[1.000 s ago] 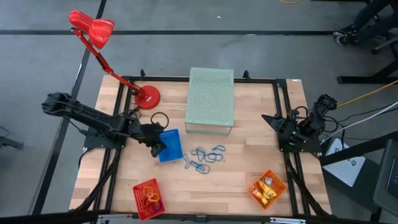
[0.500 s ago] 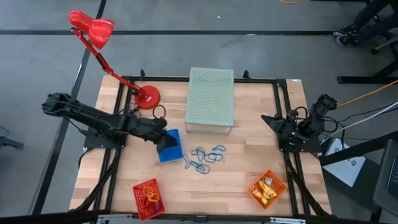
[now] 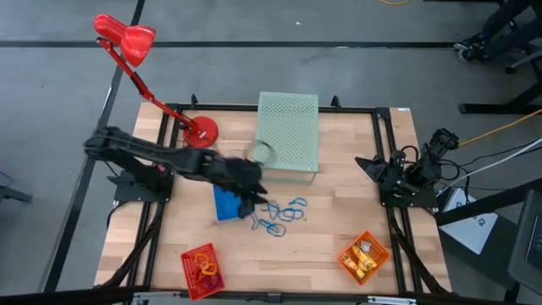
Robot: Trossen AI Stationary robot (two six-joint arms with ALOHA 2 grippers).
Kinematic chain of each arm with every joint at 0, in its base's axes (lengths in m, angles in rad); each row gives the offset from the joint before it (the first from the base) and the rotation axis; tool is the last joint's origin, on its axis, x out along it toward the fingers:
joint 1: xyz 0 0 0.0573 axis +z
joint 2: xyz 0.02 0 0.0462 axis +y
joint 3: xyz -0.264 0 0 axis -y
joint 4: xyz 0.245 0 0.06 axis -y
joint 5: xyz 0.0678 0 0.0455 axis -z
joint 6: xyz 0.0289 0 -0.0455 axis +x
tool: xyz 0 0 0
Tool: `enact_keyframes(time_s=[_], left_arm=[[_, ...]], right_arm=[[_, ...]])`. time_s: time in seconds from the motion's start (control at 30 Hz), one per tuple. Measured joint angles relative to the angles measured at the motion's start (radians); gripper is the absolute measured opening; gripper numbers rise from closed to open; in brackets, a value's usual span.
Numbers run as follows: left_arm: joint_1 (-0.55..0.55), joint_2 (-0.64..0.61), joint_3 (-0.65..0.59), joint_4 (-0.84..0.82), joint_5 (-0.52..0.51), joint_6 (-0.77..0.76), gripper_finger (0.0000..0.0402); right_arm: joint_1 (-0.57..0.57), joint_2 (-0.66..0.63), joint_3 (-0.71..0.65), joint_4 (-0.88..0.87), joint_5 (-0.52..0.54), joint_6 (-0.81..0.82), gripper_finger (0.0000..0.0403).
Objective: Pick & Place Office Desk Supplies
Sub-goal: Put the blue rubber band into the blue basket
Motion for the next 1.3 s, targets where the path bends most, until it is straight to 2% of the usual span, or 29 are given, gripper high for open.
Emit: enact_keyframes(time_s=[0.1, 0.2, 0.3, 0.43, 0.67, 0.83, 1.17, 1.3], left_arm=[[-0.027, 0.146, 0.153, -0.304, 0.006, 0.213, 0.0150], [-0.061, 0.262, 0.259, -0.465, 0.028, 0.412, 0.0150], [-0.086, 0.346, 0.330, -0.516, 0.068, 0.545, 0.0150], [-0.114, 0.428, 0.371, -0.511, 0.060, 0.665, 0.0150], [-0.141, 0.550, 0.370, -0.518, 0.059, 0.722, 0.0150], [-0.142, 0.597, 0.370, -0.522, 0.028, 0.727, 0.0150], [-0.142, 0.602, 0.326, -0.511, 0.032, 0.774, 0.0150], [-0.135, 0.602, 0.309, -0.512, 0.004, 0.770, 0.0150]], right_arm=[[0.000, 0.000, 0.000, 0.000, -0.011, 0.004, 0.0178], [0.000, 0.000, 0.000, 0.000, -0.028, 0.007, 0.0178], [0.000, 0.000, 0.000, -0.001, -0.039, 0.020, 0.0178], [0.000, 0.000, 0.000, -0.011, -0.046, 0.032, 0.0178], [0.000, 0.000, 0.000, -0.017, -0.116, 0.033, 0.0178], [0.000, 0.000, 0.000, -0.020, -0.119, 0.033, 0.0178], [0.000, 0.000, 0.000, -0.027, -0.118, 0.033, 0.0178], [0.000, 0.000, 0.000, -0.034, -0.118, 0.033, 0.0178]])
